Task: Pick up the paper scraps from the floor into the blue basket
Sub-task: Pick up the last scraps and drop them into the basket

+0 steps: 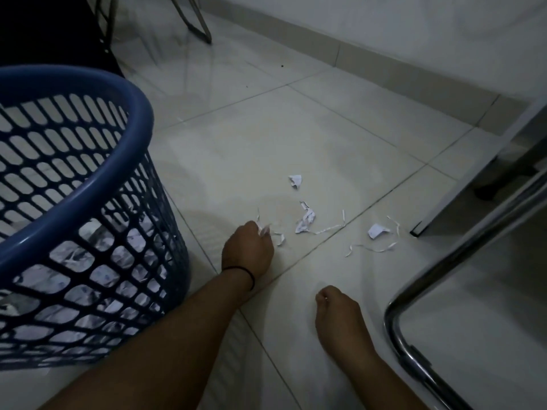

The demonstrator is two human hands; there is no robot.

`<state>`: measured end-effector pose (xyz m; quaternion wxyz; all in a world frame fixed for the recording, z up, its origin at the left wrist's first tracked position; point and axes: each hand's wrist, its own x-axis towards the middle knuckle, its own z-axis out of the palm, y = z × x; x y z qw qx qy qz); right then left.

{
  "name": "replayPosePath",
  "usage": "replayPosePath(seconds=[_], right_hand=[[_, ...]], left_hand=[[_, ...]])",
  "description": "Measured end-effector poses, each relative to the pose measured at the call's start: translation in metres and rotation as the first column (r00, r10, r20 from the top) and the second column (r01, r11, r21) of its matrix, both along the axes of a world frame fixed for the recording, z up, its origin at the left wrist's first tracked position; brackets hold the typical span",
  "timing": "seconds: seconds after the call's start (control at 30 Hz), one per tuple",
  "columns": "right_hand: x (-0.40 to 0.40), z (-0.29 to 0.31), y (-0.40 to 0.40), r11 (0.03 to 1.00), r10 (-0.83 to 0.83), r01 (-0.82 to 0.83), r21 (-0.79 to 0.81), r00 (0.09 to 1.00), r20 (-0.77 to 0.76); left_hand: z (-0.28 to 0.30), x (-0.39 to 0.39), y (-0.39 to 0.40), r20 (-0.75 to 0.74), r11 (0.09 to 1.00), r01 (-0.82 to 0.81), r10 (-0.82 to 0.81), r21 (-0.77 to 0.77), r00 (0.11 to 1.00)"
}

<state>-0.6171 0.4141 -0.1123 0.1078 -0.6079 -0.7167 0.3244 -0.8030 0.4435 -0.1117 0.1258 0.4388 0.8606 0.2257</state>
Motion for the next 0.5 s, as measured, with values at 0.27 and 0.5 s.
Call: replayPosePath(seconds=[0.27,0.5], right_hand=[[-0.011,-0.007,-0.010,0.986,0.167,-0.167,0.005,0.986,-0.010],[-0.008,-0.009,-0.010,0.981,0.192,-0.192,0.004,0.981,0.005]], left_hand=[[-0.023,0.003,0.019,-0.182,0.978,0.025,-0.064,-0.207,0.981],[-0.032,0.002,-0.026,-0.168,0.961,0.274,-0.267,0.024,0.949]])
